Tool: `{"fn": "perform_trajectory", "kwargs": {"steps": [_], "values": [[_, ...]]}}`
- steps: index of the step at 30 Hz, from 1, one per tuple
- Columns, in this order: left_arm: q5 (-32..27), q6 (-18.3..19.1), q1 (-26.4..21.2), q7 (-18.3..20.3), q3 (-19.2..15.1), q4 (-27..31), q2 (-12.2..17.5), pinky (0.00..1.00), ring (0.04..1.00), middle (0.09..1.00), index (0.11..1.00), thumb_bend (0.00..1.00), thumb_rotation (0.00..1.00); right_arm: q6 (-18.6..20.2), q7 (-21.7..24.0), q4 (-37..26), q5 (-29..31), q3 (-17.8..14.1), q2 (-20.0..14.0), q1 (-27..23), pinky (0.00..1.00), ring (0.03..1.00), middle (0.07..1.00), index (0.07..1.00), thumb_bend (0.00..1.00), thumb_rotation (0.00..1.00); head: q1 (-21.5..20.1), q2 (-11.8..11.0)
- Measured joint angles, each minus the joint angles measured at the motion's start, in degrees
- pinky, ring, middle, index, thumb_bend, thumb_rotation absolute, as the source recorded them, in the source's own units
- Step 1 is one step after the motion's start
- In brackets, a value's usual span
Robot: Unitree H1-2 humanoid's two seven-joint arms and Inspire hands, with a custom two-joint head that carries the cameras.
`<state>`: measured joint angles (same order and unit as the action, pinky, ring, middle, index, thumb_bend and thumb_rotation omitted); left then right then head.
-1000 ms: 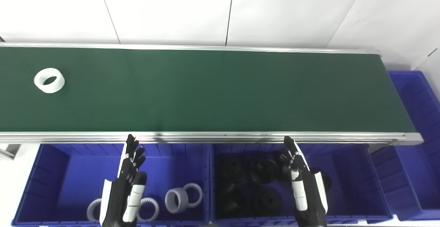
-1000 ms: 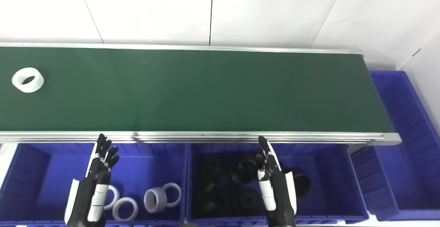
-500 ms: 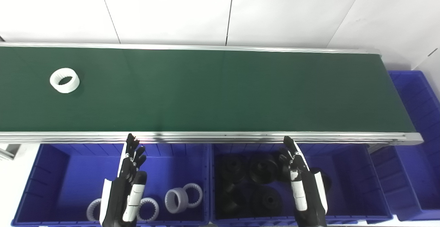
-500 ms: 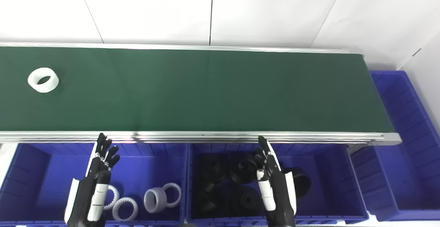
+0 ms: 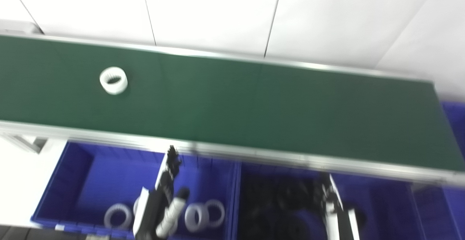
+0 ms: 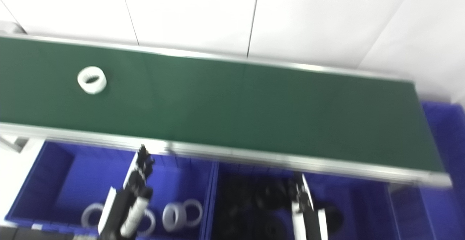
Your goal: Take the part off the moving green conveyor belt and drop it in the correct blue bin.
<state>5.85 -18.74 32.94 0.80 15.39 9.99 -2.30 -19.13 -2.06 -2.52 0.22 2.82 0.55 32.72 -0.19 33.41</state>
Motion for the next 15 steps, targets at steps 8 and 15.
{"fn": "perform_trajectory", "kwargs": {"steps": [8,15], "values": [[-1.0,-4.9,-2.9,0.0,0.7,-5.2,-0.8,1.00,0.999,1.000,0.995,0.58,0.70,-2.1,1.0,3.3,1.9,-1.2,-1.1,-1.8,0.95,0.959,0.981,0.968,0.80,1.00,1.1,-2.2],[-1.1,-5.6,-3.9,-0.1,1.3,-6.7,-0.7,1.00,1.000,1.000,0.995,0.59,0.70,-2.8,1.1,5.2,2.0,-1.5,-1.5,-2.5,0.95,0.954,0.981,0.975,0.79,1.00,1.0,-3.9]]}}
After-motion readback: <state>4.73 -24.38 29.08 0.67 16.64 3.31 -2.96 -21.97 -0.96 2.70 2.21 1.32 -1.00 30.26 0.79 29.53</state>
